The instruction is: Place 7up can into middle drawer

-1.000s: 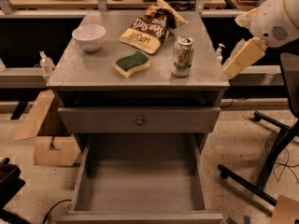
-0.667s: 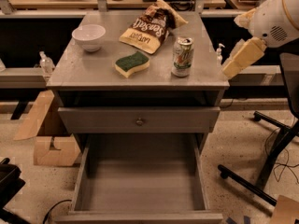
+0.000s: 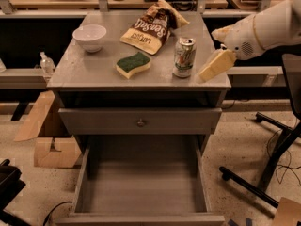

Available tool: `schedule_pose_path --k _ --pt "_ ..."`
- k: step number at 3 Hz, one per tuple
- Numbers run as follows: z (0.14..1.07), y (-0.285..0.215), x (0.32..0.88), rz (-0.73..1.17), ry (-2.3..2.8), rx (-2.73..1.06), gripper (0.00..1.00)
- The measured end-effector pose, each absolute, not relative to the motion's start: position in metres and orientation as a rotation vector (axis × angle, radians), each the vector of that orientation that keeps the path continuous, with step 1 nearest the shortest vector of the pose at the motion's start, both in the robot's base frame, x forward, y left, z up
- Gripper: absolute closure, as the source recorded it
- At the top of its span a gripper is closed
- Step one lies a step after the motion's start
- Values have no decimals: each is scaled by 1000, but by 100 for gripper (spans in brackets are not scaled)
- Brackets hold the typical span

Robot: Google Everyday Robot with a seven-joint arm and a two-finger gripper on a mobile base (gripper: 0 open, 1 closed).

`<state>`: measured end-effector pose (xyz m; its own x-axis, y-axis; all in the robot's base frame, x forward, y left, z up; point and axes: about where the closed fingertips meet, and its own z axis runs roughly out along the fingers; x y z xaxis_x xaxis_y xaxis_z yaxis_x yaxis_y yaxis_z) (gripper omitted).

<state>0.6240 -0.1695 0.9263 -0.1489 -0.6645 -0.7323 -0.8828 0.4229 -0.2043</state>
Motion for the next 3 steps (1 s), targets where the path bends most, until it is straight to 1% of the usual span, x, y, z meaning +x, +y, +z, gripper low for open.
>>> schedule_pose_path --k 2,3 --pt "889 -131 693 553 1767 -1209 0" --pt "883 -126 713 600 1724 -1167 0"
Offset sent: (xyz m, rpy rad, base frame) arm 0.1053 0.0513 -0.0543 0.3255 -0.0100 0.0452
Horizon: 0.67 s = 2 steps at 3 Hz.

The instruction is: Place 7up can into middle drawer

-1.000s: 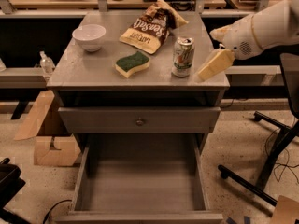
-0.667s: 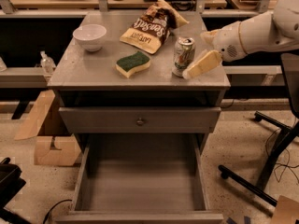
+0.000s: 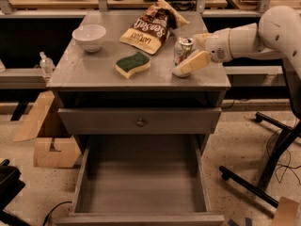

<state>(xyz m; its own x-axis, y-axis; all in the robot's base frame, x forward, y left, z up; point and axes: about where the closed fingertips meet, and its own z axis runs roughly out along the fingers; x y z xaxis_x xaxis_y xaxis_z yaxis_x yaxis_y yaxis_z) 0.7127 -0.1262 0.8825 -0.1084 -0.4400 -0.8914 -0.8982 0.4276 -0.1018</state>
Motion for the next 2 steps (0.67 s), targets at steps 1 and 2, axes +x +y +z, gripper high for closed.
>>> schedule_pose_path --k 1,2 --pt "874 -120 720 642 1697 -1125 19" --pt "877 -115 715 659 1667 -1113 42"
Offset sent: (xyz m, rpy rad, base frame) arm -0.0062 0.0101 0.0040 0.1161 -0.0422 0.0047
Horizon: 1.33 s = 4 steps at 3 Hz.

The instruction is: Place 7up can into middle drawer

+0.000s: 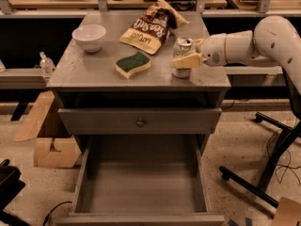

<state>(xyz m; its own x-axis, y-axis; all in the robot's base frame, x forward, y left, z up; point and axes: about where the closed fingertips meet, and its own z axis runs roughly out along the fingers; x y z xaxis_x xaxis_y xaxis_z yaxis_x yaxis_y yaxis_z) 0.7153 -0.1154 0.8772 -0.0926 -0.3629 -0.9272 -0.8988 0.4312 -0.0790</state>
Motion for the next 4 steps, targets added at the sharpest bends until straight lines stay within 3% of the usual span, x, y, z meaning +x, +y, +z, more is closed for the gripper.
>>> schedule_pose_path --k 2,3,4 --pt "881 -109 709 672 1644 -1120 88" --pt "883 -99 707 679 1635 -1145 100" --pt "897 -79 690 669 1614 -1190 100"
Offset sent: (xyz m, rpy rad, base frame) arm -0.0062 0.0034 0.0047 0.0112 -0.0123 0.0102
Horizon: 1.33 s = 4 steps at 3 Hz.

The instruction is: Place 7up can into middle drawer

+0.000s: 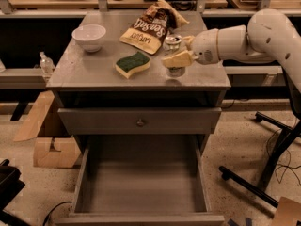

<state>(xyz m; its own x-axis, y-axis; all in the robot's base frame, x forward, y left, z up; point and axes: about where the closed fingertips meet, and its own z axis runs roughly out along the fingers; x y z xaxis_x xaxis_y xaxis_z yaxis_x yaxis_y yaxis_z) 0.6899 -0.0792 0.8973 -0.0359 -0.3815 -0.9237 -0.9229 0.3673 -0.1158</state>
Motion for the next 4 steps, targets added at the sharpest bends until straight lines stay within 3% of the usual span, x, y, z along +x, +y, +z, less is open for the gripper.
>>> schedule_pose_path --k 2,3,4 --pt "914 -58 619 630 1646 -1194 100" --pt "899 -79 567 598 1756 -1145 100" --pt "896 -79 567 604 1758 -1142 100"
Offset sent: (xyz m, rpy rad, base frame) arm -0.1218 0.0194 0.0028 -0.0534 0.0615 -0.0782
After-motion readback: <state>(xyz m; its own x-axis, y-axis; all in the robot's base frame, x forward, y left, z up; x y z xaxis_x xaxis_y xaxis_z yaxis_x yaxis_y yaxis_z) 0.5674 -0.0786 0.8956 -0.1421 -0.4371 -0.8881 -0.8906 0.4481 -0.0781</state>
